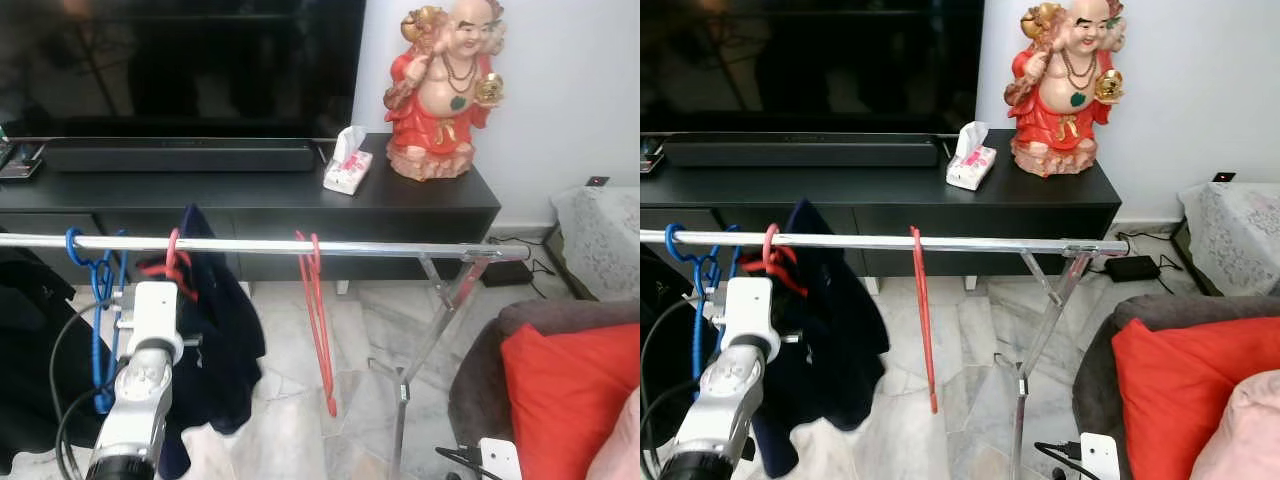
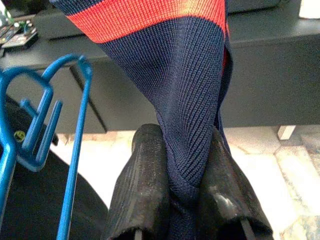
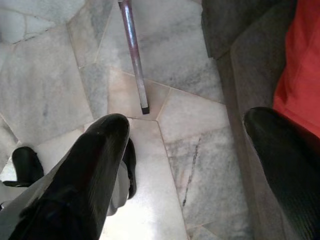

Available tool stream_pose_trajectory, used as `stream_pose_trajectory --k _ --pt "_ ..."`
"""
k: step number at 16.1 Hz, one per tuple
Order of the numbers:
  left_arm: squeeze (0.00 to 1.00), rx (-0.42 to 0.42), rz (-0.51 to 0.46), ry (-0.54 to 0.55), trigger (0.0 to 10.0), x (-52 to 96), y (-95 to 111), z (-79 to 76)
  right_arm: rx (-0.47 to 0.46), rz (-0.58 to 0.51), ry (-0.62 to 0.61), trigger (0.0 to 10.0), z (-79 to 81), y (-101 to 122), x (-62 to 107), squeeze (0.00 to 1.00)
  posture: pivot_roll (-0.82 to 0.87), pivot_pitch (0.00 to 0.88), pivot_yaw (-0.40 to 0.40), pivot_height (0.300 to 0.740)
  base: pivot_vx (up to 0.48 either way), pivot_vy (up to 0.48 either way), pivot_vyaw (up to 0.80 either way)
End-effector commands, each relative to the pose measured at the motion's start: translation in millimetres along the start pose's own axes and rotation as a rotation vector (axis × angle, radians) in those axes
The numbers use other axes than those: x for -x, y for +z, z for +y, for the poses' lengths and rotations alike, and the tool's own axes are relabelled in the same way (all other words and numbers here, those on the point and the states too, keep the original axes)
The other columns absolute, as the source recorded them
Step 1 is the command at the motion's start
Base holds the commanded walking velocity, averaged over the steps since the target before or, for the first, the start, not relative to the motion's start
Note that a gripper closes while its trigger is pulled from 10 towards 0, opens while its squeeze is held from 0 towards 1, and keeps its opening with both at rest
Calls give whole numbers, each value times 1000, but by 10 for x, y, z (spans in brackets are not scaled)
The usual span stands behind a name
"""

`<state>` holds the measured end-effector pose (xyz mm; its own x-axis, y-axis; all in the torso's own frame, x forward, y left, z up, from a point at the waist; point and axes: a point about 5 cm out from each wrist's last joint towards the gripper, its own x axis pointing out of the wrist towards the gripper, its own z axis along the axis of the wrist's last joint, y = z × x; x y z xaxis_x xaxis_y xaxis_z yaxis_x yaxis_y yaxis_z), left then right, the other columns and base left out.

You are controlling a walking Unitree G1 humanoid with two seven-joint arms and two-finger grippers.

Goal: Hang hanger

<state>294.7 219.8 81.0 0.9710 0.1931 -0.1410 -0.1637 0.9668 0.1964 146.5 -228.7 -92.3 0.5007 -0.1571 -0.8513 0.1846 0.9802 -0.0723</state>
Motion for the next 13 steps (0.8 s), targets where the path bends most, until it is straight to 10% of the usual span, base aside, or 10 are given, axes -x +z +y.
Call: stream_pose_trajectory --k 1,13 --pt "0 11 -15 10 10000 -35 47 15 -5 -4 -5 10000 -17 6 1 0 -123 0 -41 740 0 0 0" --pt "0 68 108 50 10000 -148 -15 -74 -6 1 5 10000 -14 3 1 0 -125 0 -41 740 0 0 0"
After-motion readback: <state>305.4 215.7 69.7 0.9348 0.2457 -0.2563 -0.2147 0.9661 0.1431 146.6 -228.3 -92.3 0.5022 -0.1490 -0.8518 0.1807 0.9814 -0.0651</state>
